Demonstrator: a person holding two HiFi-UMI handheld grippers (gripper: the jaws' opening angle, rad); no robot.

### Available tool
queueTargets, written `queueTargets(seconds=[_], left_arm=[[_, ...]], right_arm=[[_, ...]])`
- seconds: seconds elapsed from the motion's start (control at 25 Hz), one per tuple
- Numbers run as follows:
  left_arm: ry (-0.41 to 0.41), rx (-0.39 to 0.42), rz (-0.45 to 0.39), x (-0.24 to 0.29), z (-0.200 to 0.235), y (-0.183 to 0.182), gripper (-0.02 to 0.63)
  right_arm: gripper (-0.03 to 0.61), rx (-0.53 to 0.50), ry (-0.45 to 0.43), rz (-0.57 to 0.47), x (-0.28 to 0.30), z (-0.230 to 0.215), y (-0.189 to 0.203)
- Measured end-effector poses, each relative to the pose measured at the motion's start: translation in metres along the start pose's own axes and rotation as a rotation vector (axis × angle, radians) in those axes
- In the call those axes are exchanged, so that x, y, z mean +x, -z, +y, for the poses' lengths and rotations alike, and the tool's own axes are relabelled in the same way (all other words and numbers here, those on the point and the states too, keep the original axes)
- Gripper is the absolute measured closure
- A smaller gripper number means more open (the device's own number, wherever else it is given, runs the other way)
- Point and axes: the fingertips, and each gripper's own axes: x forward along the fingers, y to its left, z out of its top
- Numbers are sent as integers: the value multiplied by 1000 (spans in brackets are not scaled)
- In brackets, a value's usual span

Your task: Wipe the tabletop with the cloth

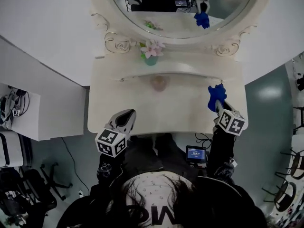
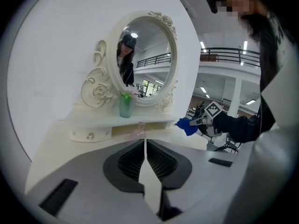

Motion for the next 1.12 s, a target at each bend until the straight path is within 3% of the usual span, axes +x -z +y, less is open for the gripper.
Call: queueTargets(seconds=[0.36, 0.56, 0.88, 1.12], left_arm=[[-8, -5, -25, -79, 89, 11, 620], [-27, -14, -36, -115, 129, 20, 620], [-104, -66, -69, -167, 176, 39, 620], [-154, -107, -82, -195, 190, 55, 620]], right_arm=[[494, -49, -226, -52, -10, 224, 11], [494, -119, -367, -25, 3, 340, 36], [495, -353, -574, 124, 44, 504, 114], [495, -553, -620, 232, 75, 564, 172]])
